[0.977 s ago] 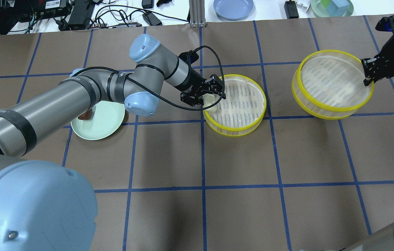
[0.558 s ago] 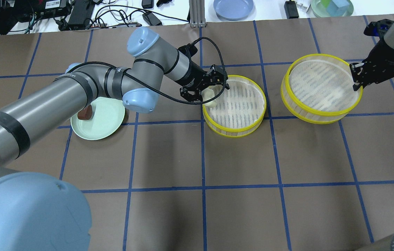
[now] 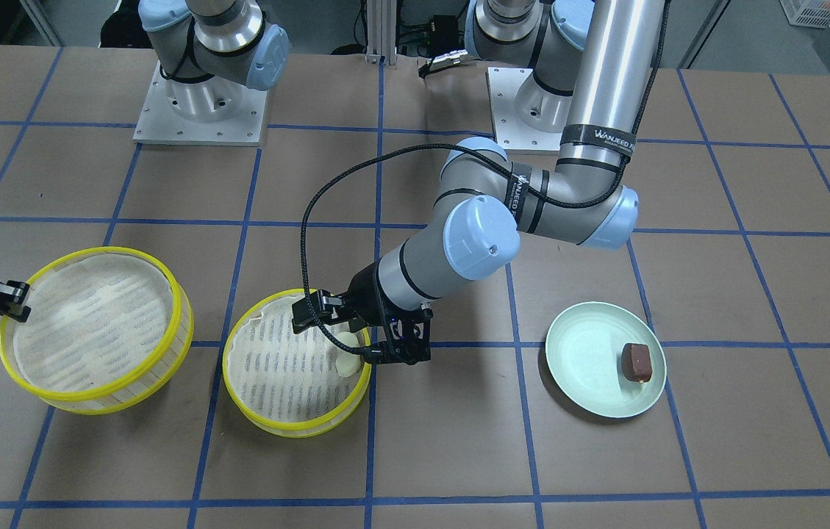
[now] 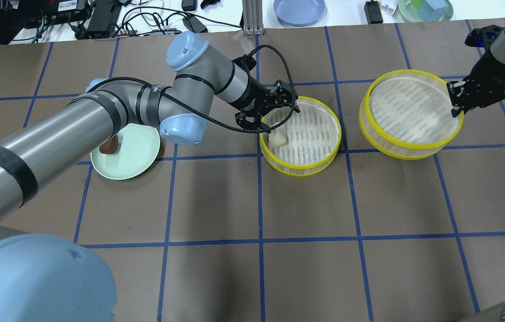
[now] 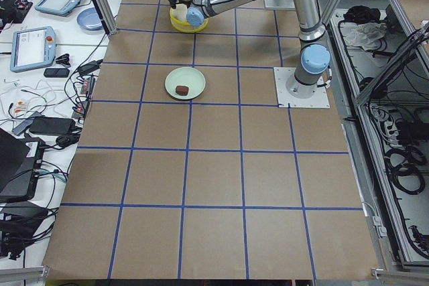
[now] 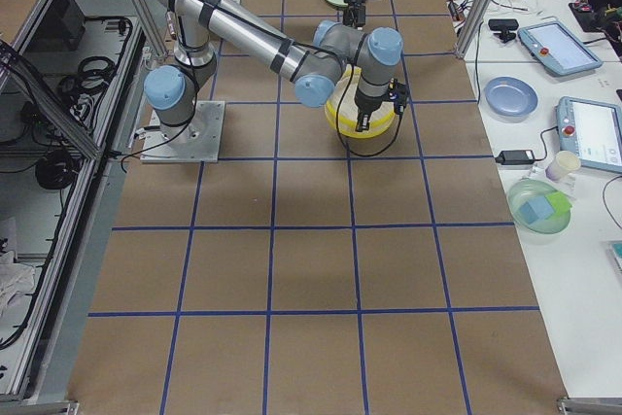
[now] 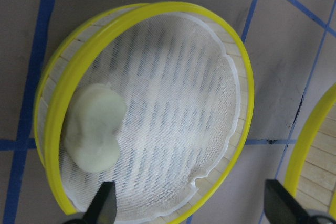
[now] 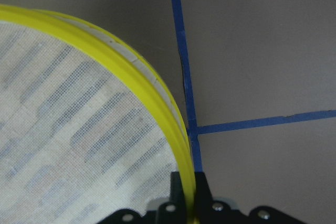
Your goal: Stack buns with steamer
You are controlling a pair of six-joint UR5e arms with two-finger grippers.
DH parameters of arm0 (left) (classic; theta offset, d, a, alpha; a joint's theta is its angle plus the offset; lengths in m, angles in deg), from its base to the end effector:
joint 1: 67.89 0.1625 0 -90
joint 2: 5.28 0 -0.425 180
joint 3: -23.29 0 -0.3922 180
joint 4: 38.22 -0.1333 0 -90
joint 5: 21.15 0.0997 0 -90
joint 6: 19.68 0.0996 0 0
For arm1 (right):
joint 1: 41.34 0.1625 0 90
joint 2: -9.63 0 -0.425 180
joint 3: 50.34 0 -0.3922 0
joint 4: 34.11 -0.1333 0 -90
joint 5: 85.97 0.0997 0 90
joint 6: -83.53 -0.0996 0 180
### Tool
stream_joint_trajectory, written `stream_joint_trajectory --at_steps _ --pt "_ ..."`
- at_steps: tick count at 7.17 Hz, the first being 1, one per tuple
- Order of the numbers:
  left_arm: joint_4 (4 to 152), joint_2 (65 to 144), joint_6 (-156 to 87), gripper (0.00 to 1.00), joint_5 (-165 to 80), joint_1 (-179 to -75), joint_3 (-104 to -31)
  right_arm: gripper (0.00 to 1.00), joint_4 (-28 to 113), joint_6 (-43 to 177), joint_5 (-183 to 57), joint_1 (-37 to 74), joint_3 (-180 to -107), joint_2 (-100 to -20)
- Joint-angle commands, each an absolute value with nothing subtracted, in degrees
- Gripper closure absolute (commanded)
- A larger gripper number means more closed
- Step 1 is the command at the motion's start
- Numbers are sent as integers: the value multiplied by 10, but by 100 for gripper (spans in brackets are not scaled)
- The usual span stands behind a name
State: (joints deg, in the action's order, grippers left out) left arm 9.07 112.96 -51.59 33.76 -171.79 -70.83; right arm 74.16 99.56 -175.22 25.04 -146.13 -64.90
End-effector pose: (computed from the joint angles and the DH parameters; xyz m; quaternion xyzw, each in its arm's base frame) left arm -0.3399 -0.5804 0.2647 0.1218 -0.9421 -0.0376 0.3100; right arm -0.1064 -0.5791 0.3252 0.0663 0.9974 0.0223 0.0150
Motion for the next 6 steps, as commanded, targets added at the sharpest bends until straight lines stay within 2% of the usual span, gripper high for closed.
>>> stream_joint_trajectory --at_steps 1,4,6 --pt "144 1101 -454 0 394 -1674 -704 100 738 946 -1750 293 -1462 -664" --pt "361 1028 -226 0 549 -1574 -668 100 742 765 -1737 425 -1463 -668" --pt "429 1008 -65 0 629 -1507 -667 100 755 686 -1747 490 -1463 -652"
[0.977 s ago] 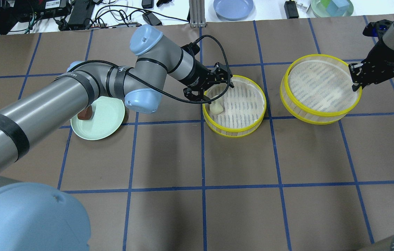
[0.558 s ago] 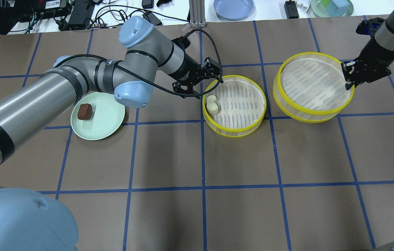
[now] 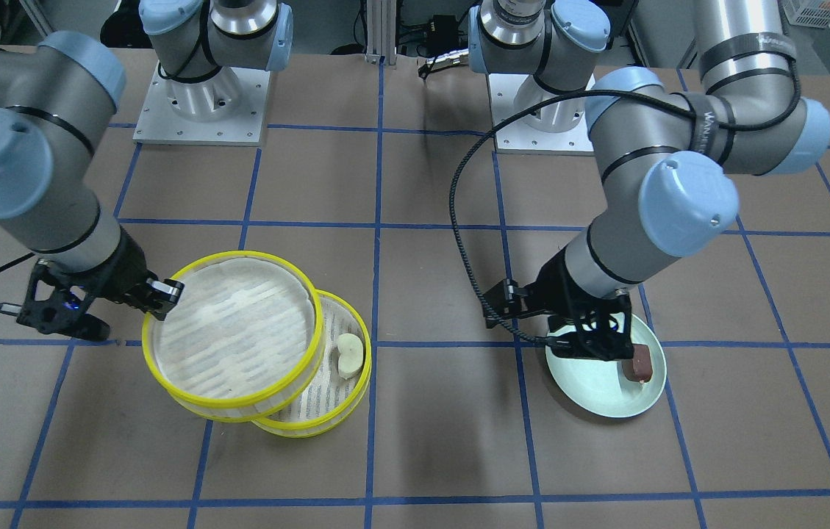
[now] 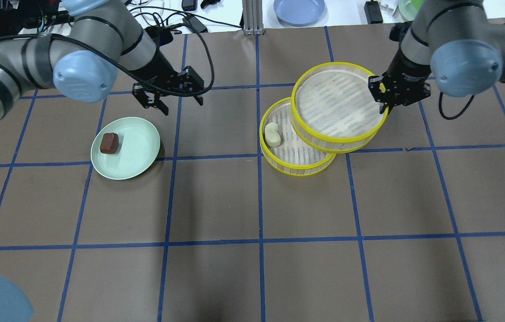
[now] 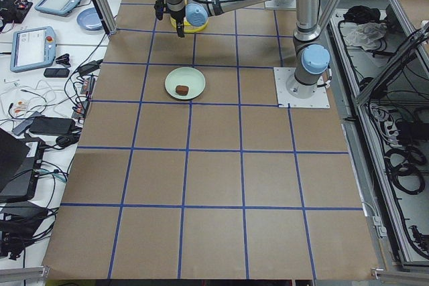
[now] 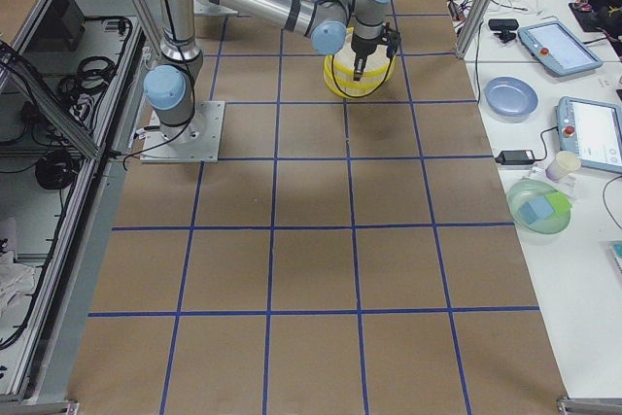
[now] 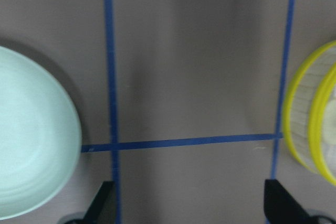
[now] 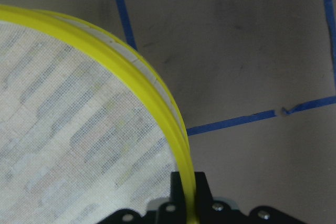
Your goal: Stack buns with steamer
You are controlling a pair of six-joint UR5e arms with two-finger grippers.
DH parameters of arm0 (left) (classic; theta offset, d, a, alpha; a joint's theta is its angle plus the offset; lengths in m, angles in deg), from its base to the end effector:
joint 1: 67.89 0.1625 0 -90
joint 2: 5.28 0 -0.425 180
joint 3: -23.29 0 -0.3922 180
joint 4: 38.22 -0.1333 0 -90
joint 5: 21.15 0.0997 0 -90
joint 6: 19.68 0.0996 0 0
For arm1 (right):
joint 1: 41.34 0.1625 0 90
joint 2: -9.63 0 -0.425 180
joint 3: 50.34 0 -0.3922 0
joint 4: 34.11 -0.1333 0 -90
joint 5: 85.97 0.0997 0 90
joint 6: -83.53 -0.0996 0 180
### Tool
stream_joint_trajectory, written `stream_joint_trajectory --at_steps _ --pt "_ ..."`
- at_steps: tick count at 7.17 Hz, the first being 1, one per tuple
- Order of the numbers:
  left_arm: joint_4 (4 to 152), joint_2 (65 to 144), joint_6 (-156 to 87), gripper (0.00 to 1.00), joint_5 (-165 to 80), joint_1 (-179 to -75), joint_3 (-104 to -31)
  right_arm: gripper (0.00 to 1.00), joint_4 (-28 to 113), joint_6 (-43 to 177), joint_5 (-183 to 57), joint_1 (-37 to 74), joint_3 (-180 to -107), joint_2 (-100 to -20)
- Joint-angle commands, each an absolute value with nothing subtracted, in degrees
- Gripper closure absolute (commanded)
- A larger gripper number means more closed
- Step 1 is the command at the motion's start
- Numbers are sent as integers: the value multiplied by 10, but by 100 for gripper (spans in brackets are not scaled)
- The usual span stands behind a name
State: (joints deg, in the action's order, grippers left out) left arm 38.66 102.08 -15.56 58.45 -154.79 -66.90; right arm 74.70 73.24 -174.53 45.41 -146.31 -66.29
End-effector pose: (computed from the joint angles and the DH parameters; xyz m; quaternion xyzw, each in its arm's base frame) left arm -0.1190 -0.5999 0.3445 -0.0054 -0.9951 -0.0327 0.0928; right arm 0.1033 -0.5761 0.3386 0.1180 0.9929 0.0116 0.0119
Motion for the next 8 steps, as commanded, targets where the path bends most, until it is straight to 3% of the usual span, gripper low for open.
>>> stream_joint_trajectory --at_steps 1,2,5,8 --pt "421 1013 45 0 681 -1475 -678 100 758 650 -1741 498 -1463 -640" --pt "419 1021 141 0 693 -1453 -679 100 764 650 -1742 498 -1463 -631" --pt "311 1061 150 0 722 -1426 -735 100 778 670 -1745 497 -1463 -617" --pt "283 1113 145 0 740 -1420 -739 100 769 672 -1744 497 -1488 -616"
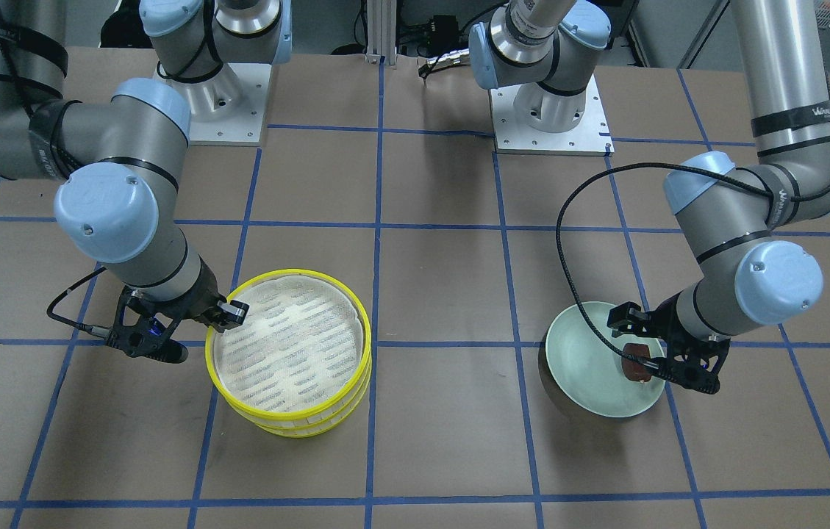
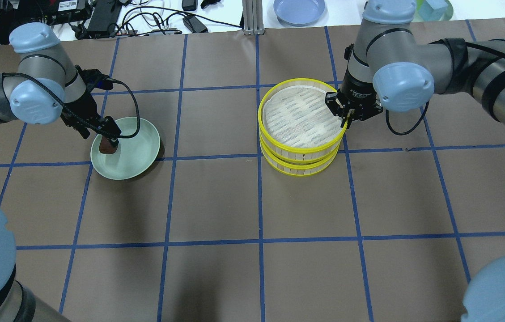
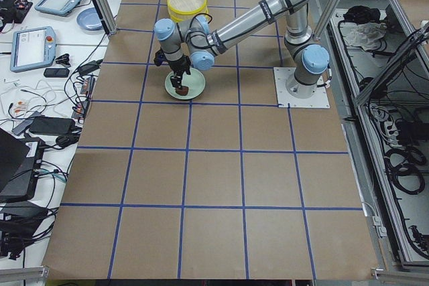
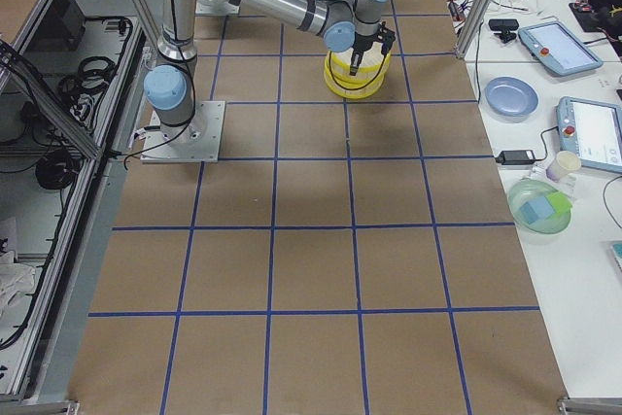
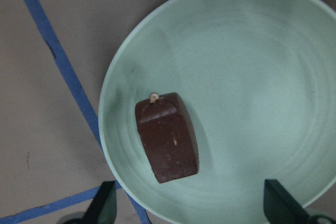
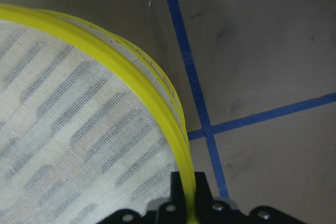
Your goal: Stack buns with steamer
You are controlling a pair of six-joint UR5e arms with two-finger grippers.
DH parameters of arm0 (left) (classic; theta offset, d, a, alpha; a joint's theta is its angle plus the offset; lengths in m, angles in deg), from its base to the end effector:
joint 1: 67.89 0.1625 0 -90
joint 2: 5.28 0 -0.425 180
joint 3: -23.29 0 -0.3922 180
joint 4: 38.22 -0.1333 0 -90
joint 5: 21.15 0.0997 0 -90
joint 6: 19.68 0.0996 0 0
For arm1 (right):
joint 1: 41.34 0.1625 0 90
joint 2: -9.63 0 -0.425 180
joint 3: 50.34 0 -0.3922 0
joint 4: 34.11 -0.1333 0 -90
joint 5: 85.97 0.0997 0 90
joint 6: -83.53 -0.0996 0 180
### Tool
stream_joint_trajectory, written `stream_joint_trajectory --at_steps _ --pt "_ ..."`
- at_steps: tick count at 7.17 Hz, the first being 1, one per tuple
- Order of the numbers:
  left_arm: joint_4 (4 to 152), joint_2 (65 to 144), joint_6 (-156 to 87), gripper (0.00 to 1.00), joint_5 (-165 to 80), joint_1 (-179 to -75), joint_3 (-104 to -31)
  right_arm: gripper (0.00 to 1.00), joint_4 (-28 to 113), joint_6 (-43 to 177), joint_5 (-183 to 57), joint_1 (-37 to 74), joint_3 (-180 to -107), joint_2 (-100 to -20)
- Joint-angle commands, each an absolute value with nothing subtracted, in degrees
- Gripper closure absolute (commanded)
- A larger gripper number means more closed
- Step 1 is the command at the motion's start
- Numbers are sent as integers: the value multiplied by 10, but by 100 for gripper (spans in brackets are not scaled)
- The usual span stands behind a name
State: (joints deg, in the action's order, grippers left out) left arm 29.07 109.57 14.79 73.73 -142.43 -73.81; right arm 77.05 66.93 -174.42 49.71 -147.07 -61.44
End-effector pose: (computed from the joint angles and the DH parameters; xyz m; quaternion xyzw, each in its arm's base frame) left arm 0.0380 -0.6056 0.2266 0.1678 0.9816 0.0909 0.0045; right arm 0.1467 -0.5804 0.2876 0.1357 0.9899 0.0409 0.0073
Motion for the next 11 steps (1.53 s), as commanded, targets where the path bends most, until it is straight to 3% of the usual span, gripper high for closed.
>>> stream_joint_trajectory --at_steps 1,2,3,4,5,7,9,11 --pt "283 1122 141 0 737 -1413 -737 100 779 673 -1743 495 -1497 -617" --pt "281 1131 135 11 734 -1413 -736 99 781 667 -1740 492 -1495 -620" --pt "281 1141 120 45 734 -1413 -734 92 780 667 -1740 492 -1495 -620" --pt "281 1146 119 81 735 -1413 -733 44 781 666 -1746 492 -1495 -619" --pt "281 1145 100 100 732 -1413 -731 0 791 670 -1749 492 -1494 -619" --pt "285 1121 31 100 683 -1419 -718 0 768 678 -1740 492 -1413 -631" --pt "309 1076 -86 100 651 -1479 -693 0 618 708 -1740 474 -1303 -652" --pt "306 1042 -245 100 593 -1557 -680 0 563 784 -1742 440 -1302 -724"
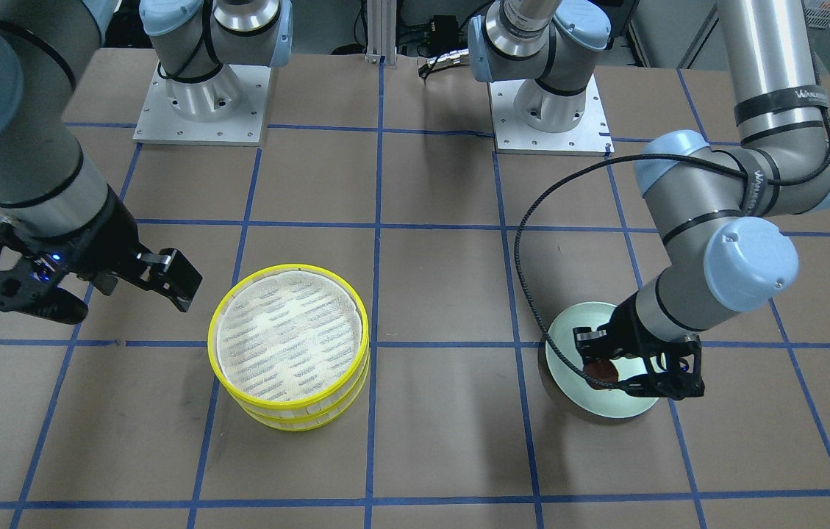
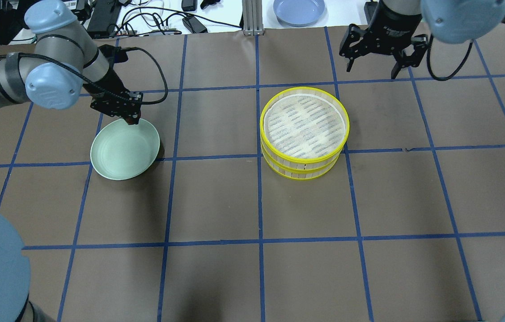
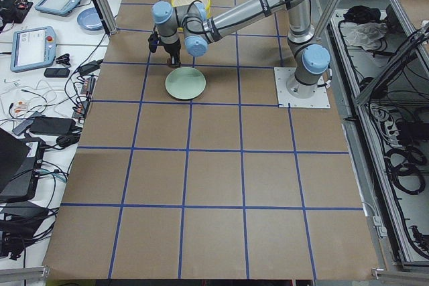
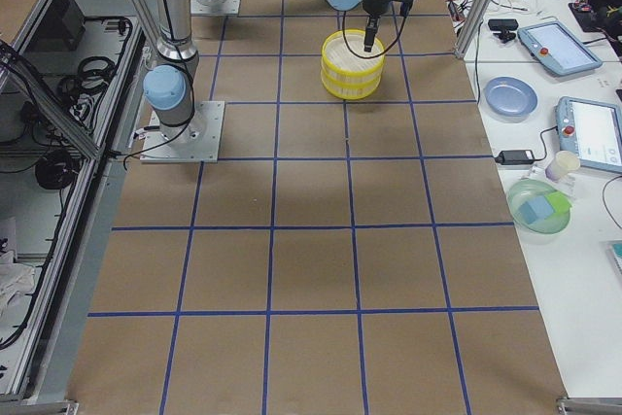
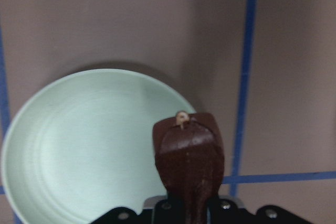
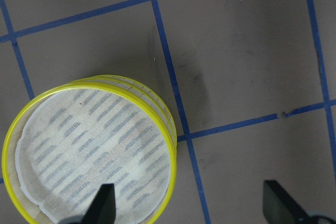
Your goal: Stack buns with steamer
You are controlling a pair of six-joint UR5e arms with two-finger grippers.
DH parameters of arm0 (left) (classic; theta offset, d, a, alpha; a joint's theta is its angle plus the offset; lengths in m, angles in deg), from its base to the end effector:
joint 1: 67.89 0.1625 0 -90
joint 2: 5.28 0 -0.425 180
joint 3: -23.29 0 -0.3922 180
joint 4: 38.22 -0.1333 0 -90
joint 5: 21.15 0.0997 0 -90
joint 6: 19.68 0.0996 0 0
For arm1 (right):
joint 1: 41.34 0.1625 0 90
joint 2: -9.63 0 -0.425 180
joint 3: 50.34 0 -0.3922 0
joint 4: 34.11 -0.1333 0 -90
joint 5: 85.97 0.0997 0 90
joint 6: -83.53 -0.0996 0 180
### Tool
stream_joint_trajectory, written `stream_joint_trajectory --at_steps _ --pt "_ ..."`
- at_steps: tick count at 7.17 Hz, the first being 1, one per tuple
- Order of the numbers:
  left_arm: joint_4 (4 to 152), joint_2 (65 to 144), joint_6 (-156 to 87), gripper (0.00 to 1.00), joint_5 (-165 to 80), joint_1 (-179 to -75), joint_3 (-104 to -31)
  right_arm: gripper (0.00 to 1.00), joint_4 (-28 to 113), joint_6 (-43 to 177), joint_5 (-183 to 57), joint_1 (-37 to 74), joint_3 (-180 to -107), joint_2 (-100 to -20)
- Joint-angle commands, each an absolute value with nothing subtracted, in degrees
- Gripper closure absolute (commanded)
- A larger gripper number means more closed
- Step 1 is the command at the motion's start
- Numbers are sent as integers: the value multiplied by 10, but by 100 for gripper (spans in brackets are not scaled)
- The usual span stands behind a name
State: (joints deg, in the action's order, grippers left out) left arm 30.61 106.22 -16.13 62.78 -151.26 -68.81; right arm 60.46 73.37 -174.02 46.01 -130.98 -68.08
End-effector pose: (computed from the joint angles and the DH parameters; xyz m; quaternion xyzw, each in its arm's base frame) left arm -0.0724 -0.6231 0.2977 0.0280 -0.9980 -0.0164 0.0546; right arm 0.1095 -0.5904 0.4611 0.1113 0.9935 -0.0132 0.0179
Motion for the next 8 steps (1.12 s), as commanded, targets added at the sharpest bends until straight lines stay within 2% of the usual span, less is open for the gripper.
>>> stream_joint_trajectory --at_steps 1,4,7,8 --pt "296 1031 -321 100 547 -1588 -679 0 545 826 -1740 430 -1303 -767" --pt "182 1050 -494 100 450 -1679 -686 0 592 825 -1699 438 -1337 -780" --pt "147 1075 -544 100 390 -1744 -688 0 596 826 -1705 443 -1347 -783" --pt "143 1090 -547 41 391 -1756 -688 0 598 826 -1702 443 -1353 -784"
